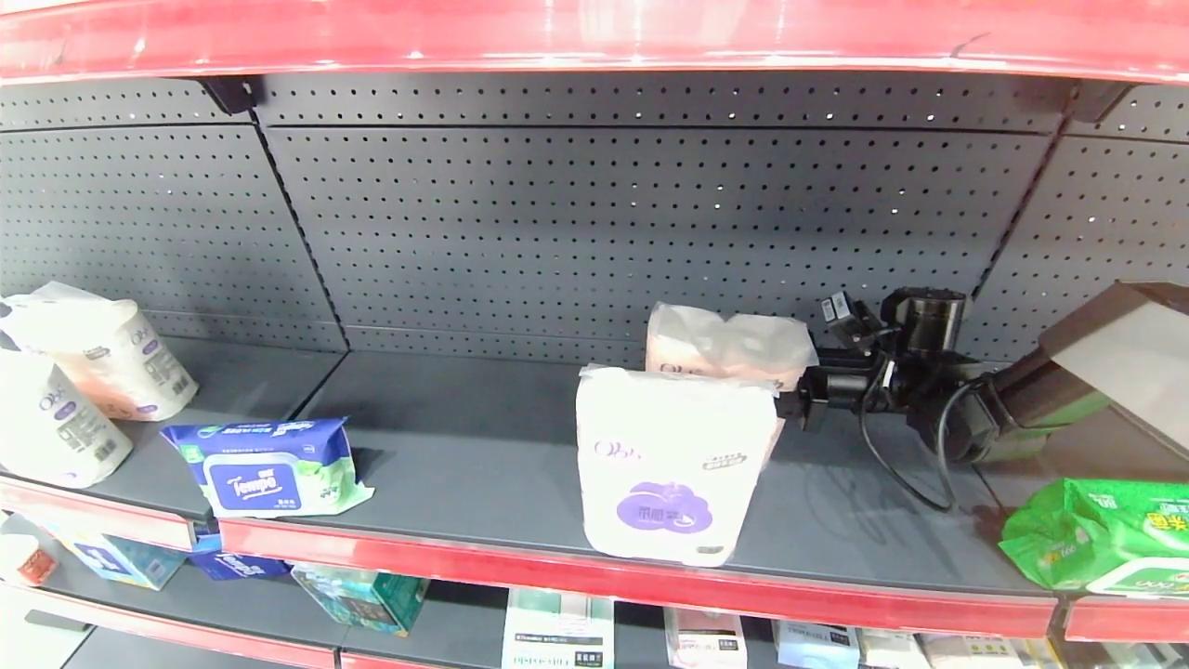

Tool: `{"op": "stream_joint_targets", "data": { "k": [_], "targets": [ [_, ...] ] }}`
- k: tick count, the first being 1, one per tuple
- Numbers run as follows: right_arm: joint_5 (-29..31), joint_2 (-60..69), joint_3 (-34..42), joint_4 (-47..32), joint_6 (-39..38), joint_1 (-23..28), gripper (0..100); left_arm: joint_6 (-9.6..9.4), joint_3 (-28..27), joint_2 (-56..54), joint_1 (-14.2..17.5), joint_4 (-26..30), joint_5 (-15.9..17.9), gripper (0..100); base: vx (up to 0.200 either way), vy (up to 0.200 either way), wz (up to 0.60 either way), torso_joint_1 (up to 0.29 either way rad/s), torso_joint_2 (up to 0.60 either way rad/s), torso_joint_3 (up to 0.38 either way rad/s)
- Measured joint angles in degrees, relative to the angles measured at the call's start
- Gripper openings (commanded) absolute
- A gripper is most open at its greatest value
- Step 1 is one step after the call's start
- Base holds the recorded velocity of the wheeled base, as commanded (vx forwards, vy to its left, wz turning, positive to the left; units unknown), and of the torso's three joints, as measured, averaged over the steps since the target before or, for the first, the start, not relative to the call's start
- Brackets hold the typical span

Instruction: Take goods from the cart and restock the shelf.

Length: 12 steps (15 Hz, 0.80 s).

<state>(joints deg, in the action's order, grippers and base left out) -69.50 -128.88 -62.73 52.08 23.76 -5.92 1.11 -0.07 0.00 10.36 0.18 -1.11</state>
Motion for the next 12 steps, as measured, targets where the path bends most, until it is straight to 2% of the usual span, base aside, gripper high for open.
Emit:
{"op": "stream_joint_targets", "data": {
  "k": [12],
  "targets": [
    [0.3,-1.9,-2.4,0.2,0.0,-2.8,0,0.01,0.0,0.0,0.0,0.0,0.0,100,0.000,0.000,0.00,0.000,0.00,0.000]
  ]
}}
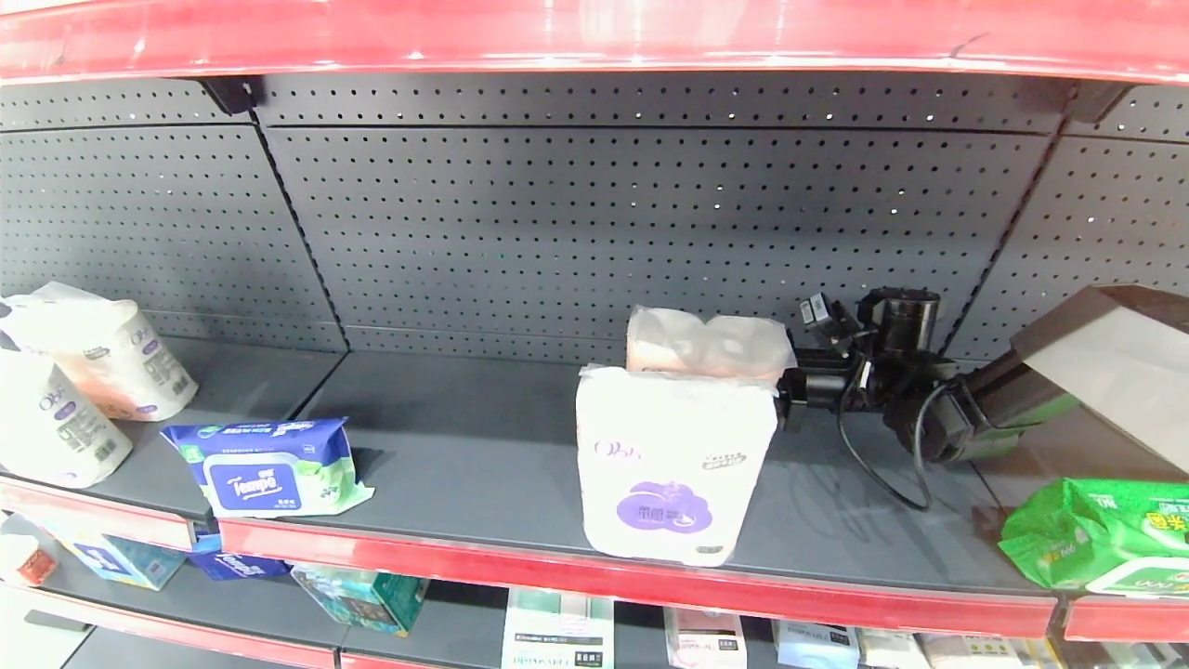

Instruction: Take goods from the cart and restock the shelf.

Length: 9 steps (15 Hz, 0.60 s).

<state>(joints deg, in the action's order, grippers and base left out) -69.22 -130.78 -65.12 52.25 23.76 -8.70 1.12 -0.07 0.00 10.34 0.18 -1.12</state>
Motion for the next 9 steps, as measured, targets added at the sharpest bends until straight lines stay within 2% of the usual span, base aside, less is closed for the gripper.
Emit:
{"op": "stream_joint_targets", "data": {
  "k": [9],
  "targets": [
    [0.7,-0.1,0.0,-0.1,-1.0,0.4,0,-0.01,0.0,0.0,0.0,0.0,0.0,100,0.000,0.000,0.00,0.000,0.00,0.000]
  ]
}}
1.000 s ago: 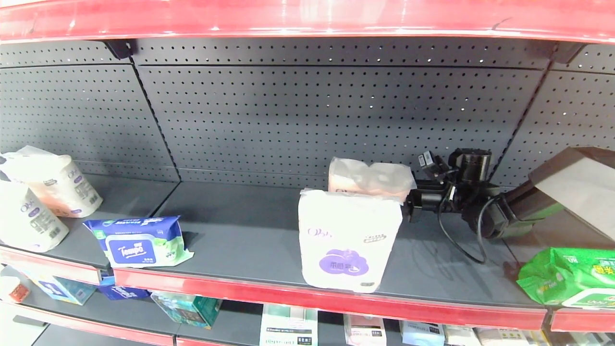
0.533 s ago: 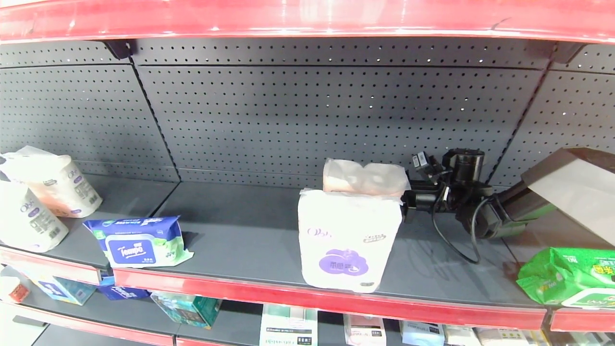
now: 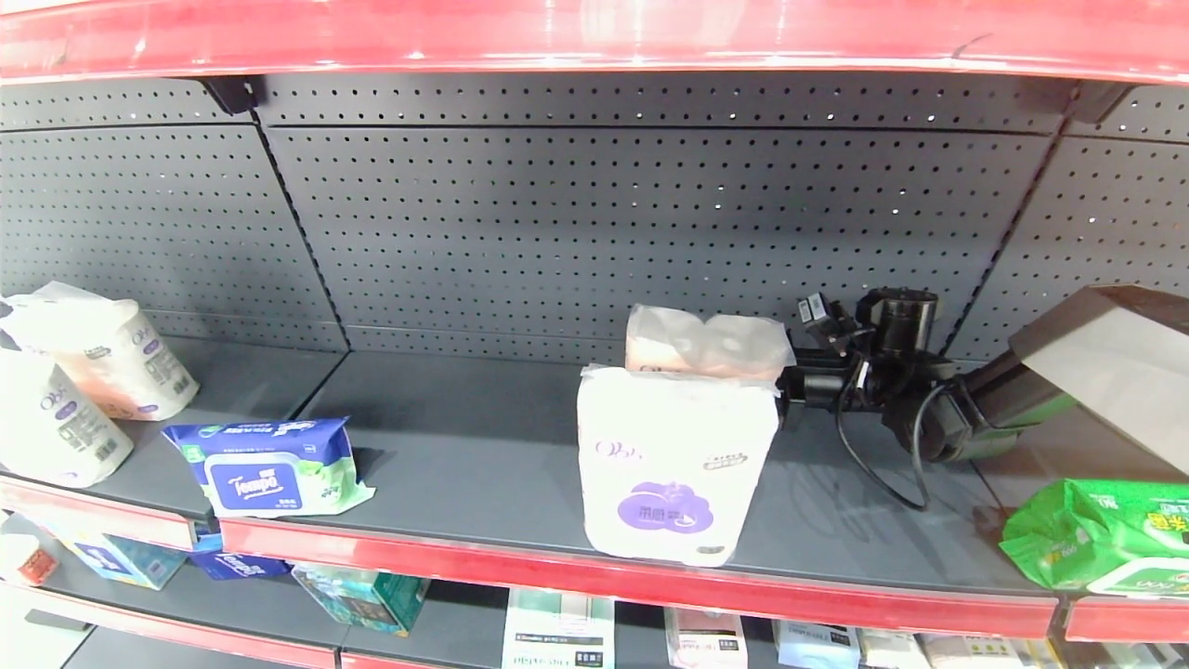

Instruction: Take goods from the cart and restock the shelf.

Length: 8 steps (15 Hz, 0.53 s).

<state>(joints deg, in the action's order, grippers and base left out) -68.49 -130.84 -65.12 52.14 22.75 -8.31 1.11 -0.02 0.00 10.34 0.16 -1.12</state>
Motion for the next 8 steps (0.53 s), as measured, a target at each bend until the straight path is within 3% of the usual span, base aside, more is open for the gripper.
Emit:
{"op": "stream_joint_targets", "data": {
  "k": [4,5,8],
  "targets": [
    [0.3,0.4,0.4,-0.1,-0.6,-0.1,0,0.00,0.0,0.0,0.0,0.0,0.0,100,0.000,0.000,0.00,0.000,0.00,0.000],
    [1.6,0.4,0.5,-0.1,-0.5,-0.2,100,0.01,0.0,0.0,0.0,0.0,0.0,100,0.000,0.000,0.00,0.000,0.00,0.000],
    [2.8,1.0,1.1,-0.3,-0.9,-0.3,100,0.00,0.0,0.0,0.0,0.0,0.0,100,0.000,0.000,0.00,0.000,0.00,0.000]
  ]
}}
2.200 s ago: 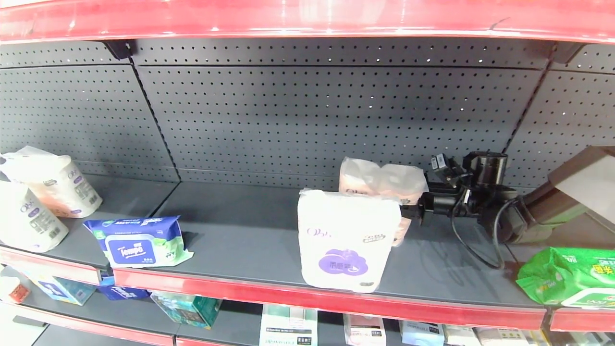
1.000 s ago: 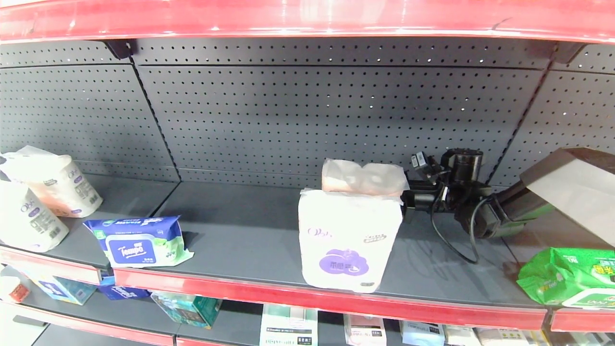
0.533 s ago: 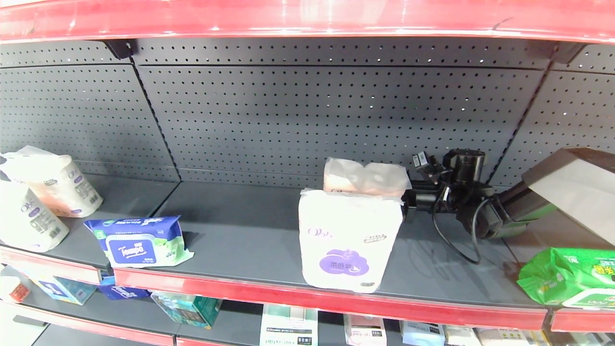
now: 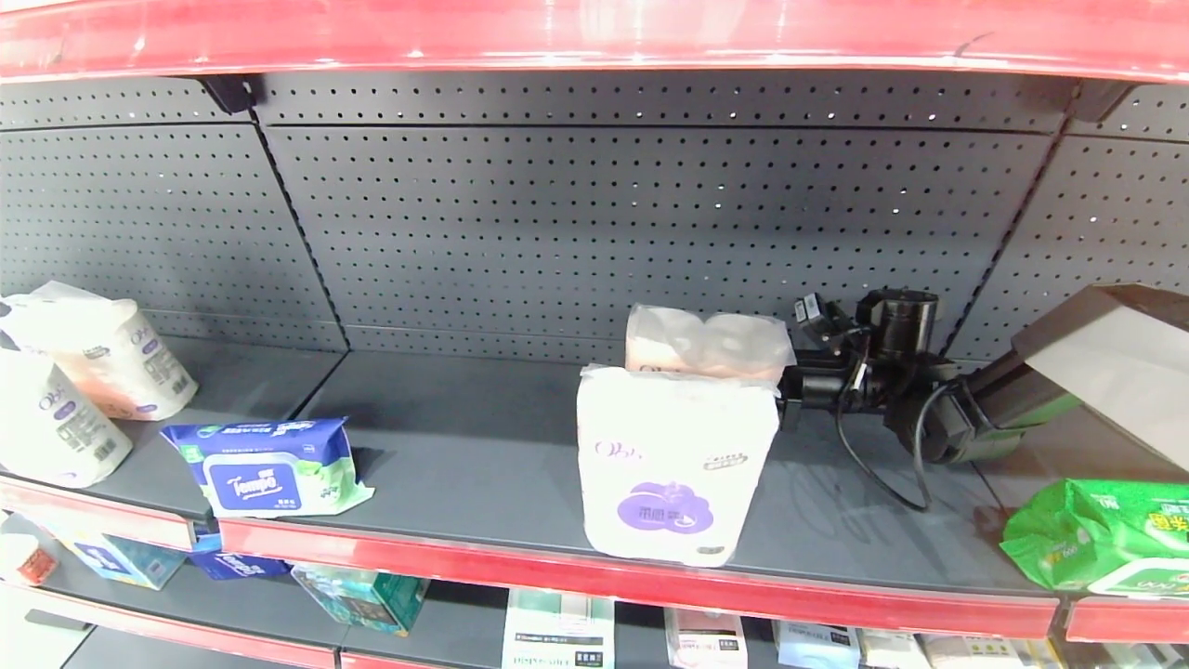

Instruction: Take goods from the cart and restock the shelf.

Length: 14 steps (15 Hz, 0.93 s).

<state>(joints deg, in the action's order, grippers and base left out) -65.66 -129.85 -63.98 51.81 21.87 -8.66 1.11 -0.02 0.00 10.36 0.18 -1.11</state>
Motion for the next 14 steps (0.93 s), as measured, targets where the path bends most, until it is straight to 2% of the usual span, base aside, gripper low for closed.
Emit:
{"op": "stream_joint_targets", "data": {
  "k": [4,8,14],
  "targets": [
    [0.0,2.5,2.1,0.1,-0.1,0.4,100,0.00,0.0,0.0,0.0,0.0,0.0,100,0.000,0.000,0.00,0.000,0.00,0.000],
    [0.2,6.7,7.9,0.1,0.0,1.8,100,0.00,0.0,0.0,0.0,0.0,0.0,100,0.000,0.000,0.00,0.000,0.00,0.000],
    [1.1,16.7,24.0,0.2,0.4,7.6,100,0.01,0.0,0.0,0.0,0.0,0.0,100,0.000,0.000,0.00,0.000,0.00,0.000]
  ]
}}
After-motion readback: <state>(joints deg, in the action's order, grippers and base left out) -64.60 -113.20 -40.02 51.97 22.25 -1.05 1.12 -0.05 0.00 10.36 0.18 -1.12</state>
